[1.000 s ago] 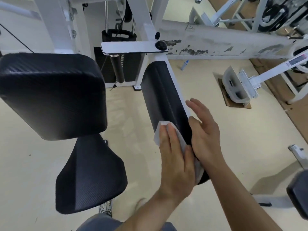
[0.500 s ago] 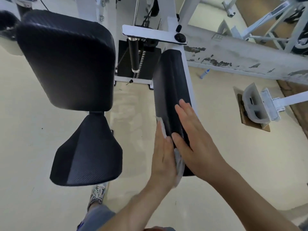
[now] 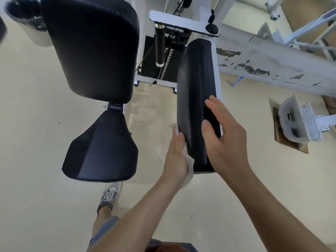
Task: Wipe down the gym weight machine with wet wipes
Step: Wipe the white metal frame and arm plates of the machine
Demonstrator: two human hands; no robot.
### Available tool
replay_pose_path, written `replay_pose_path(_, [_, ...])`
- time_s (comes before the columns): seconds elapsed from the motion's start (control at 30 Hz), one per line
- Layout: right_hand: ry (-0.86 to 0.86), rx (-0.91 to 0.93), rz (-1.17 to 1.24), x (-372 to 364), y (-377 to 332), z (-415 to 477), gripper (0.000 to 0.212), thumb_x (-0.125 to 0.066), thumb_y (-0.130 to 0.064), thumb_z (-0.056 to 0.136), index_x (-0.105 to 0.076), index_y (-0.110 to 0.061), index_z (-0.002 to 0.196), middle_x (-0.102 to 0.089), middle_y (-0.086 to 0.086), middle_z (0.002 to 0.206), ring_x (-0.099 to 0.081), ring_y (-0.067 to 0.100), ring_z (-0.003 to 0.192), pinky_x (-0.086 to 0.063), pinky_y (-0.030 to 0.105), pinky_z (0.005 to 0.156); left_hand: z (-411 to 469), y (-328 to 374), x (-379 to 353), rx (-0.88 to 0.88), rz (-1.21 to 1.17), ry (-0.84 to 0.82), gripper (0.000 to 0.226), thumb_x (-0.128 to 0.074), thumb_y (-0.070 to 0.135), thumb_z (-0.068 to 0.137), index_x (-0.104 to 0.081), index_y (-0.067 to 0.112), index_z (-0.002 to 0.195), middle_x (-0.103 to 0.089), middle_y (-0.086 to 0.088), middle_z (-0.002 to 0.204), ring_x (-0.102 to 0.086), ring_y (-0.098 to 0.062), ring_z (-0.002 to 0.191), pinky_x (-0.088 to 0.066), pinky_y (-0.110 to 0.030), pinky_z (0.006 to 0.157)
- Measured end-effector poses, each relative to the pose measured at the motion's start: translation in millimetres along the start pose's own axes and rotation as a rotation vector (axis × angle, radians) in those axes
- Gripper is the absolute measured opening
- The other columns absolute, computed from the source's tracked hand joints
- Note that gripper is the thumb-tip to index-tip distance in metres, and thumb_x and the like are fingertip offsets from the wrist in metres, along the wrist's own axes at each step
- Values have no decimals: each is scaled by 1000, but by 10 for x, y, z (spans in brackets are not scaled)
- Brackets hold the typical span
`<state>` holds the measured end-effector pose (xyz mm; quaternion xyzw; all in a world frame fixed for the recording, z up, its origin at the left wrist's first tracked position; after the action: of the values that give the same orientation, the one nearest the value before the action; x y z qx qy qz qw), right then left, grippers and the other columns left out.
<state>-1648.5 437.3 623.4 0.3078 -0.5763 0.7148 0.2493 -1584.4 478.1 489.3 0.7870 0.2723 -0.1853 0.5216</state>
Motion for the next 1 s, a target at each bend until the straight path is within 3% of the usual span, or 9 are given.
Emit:
replay_pose_path(0.07, [60,-6,83,54,-21,-85,40,-47,-19,93,-59,-26,131,-54,-11,140,-46,0,131,-39,29,111,-179,342,-215,-284,276,-10,52,-33,55,99,-24,43,148,-31,8,157,-30,-15,144,-29,-54,114])
replay_pose_path(0.17, [139,-215,424,171,160,-295,33,-45,-12,100,-65,-24,124,-65,-11,128,-58,0,118,-46,32,105,-370,723,-570,-706,888,37,52,-14,41,104,-33,22,149,-24,-2,160,-12,-15,149,-17,-43,121])
replay_pose_path(0.3, [171,-344,520,337,375,-616,34,-47,-13,101,-60,-32,127,-65,-18,123,-58,-3,116,-46,34,105,-424,727,-786,-863,1388,-89,52,-24,38,100,-60,18,132,-46,-3,148,-21,-22,146,-16,-47,119])
replay_pose_path(0.37, [141,-291,441,327,401,-707,35,-45,-22,102,-52,-33,134,-55,-18,136,-48,-5,126,-40,33,110,-427,746,-780,-822,1410,-170,49,-35,37,95,-57,18,135,-48,-3,146,-24,-19,145,-12,-44,120])
replay_pose_path(0.43, [150,-178,281,316,349,-737,48,-37,-37,98,-41,-29,145,-36,-11,154,-30,-1,141,-27,29,118,-403,842,-735,-547,1115,-265,48,-44,29,90,-53,23,136,-51,2,144,-31,-6,142,-11,-34,121])
replay_pose_path(0.53, [92,40,-57,133,122,-710,56,-25,-34,100,-29,-15,152,-17,-2,161,-10,10,150,-10,28,121,-388,997,-675,-271,715,-274,49,-45,14,84,-54,30,130,-53,15,138,-41,9,130,-30,-16,109])
replay_pose_path(0.77, [-38,-182,-567,-198,89,-436,65,-27,-36,94,-38,1,146,-42,17,150,-35,29,143,-27,55,115,-203,1297,-719,-466,1113,-295,46,-45,2,94,-52,27,132,-37,13,150,-28,9,137,-27,-19,114])
replay_pose_path(0.9, [-252,-423,-450,-159,147,-41,69,-25,-43,97,-7,-11,155,-4,1,164,8,19,151,-9,55,119,72,1393,-778,-672,1493,-462,35,-42,16,100,-56,15,132,-45,-2,145,-34,-8,135,-14,-5,109])
replay_pose_path(1.0, [-186,-444,-470,-117,101,-172,80,1,-58,88,0,-16,156,7,-5,164,9,14,151,-15,53,118,141,1298,-774,-782,1717,-789,57,-26,43,100,-46,11,143,-42,-7,149,-28,-19,142,-17,-26,120])
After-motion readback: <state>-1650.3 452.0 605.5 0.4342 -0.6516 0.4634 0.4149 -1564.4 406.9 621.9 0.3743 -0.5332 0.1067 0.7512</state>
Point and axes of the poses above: each hand's wrist, its own z-axis towards the middle knuckle, its own x-axis out of the back of the hand, y = z × x, the point moved 8 cm from there along z, towards the middle knuckle
